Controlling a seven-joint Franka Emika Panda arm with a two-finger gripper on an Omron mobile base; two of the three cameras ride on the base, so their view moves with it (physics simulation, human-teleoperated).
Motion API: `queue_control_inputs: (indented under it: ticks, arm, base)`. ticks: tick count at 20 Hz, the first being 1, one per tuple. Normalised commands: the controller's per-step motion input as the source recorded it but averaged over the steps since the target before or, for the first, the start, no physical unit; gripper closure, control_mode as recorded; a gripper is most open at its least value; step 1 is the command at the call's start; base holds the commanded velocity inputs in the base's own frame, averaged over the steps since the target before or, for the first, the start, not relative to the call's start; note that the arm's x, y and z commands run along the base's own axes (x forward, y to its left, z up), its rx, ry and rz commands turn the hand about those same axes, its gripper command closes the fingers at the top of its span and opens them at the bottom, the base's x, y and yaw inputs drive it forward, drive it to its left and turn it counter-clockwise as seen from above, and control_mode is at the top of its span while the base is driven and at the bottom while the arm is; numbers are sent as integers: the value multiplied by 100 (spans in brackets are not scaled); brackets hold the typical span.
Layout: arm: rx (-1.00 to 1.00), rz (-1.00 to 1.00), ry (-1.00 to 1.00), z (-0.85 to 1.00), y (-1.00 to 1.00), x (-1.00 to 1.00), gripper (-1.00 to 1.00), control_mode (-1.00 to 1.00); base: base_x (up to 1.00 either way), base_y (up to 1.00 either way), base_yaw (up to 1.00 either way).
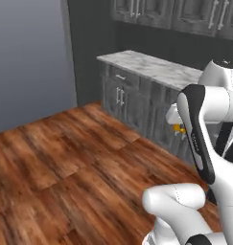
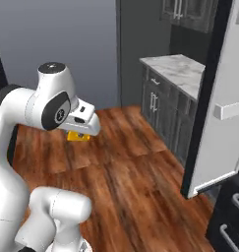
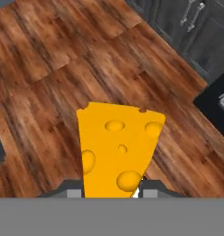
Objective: Pick the cheese from the fridge and the cheese grater from the cabinet and place them next to the salad bowl.
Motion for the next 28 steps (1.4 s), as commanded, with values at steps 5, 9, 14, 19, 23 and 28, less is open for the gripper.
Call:
queue_control_inputs:
  ticks: [5,9,14,19,23,28]
  arm:
    - [0,0,0,0,0,0,100,100]
    - [0,0,0,0,0,0,100,100]
    - [0,0,0,0,0,0,100,100]
    - [0,0,0,0,0,0,100,100]
    - [0,0,0,0,0,0,100,100]
    - [0,0,0,0,0,0,100,100]
  base:
    - [-11,1,92]
    - [-11,3,91]
    - [-10,2,91]
    - [-8,2,89]
    - [-2,4,82]
    - [11,3,69]
